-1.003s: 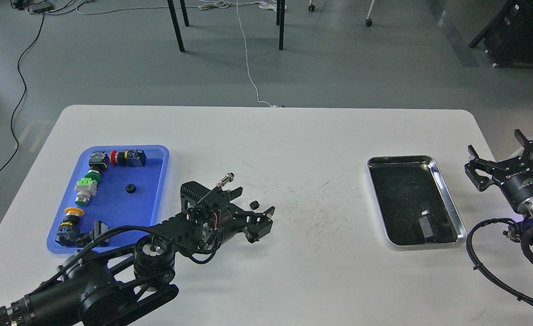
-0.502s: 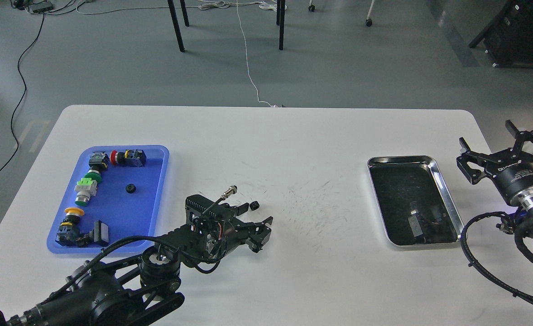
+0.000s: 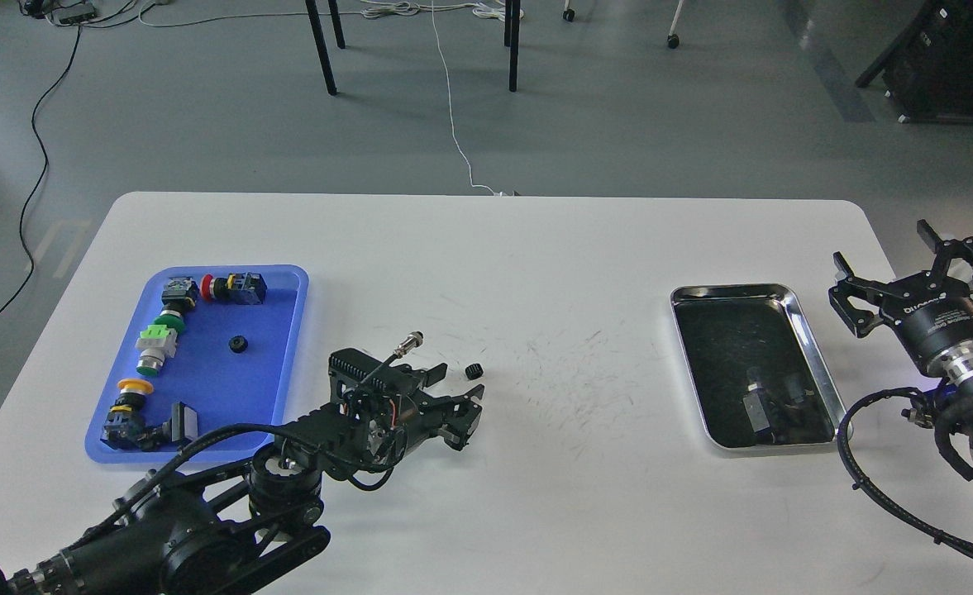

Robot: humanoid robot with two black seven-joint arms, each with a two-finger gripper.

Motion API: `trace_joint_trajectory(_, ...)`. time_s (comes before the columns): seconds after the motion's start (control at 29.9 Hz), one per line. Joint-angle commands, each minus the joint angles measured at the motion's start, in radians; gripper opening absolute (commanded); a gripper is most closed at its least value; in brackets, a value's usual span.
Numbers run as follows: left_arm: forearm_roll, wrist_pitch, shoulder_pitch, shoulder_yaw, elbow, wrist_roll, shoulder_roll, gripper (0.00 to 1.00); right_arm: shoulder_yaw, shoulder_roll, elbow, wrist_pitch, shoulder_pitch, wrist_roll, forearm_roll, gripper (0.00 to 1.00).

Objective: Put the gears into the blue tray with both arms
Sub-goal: 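Grasp the second black piece with the left gripper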

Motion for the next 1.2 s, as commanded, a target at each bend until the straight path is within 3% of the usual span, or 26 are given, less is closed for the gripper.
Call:
trace_joint_trajectory(0.0,0.0,0.001,-0.002,-0.001,0.014,0.0,-0.006,0.6,0.0,-0.001,0.0,0.0,-0.002,0.0,0.0,0.97)
trace_joint_trajectory(0.5,0.0,0.031,-0.017,-0.005,0.044,0.002,-0.049,0.55,0.0,0.001,0.0,0.0,-0.002,0.0,0.0,0.96)
trace_joint_trajectory(0.67,0.0,0.031,-0.017,-0.005,0.047,0.0,-0.047,0.45,0.0,0.001,0.0,0.0,-0.003,0.0,-0.001,0.97)
trace_joint_trajectory(0.74,0.0,0.031,-0.018,-0.005,0.047,-0.002,-0.041,0.29,-0.002,0.001,0.0,0.0,-0.003,0.0,-0.001,0.97)
trace_joint_trajectory(0.87,0.0,0.031,-0.022,-0.005,0.044,0.0,-0.037,0.12,-0.002,0.002,0.001,0.0,-0.003,0.0,0.0,0.97)
trace_joint_trajectory(0.97,0.0,0.031,-0.023,-0.005,0.038,0.005,-0.033,0.07,-0.002,0.008,0.001,0.0,-0.002,0.0,0.0,0.96)
trace_joint_trajectory(1.17,0.0,0.034,-0.089,-0.022,-0.036,0.009,0.057,0.06,-0.038,0.007,0.006,0.0,0.011,0.0,-0.006,0.97)
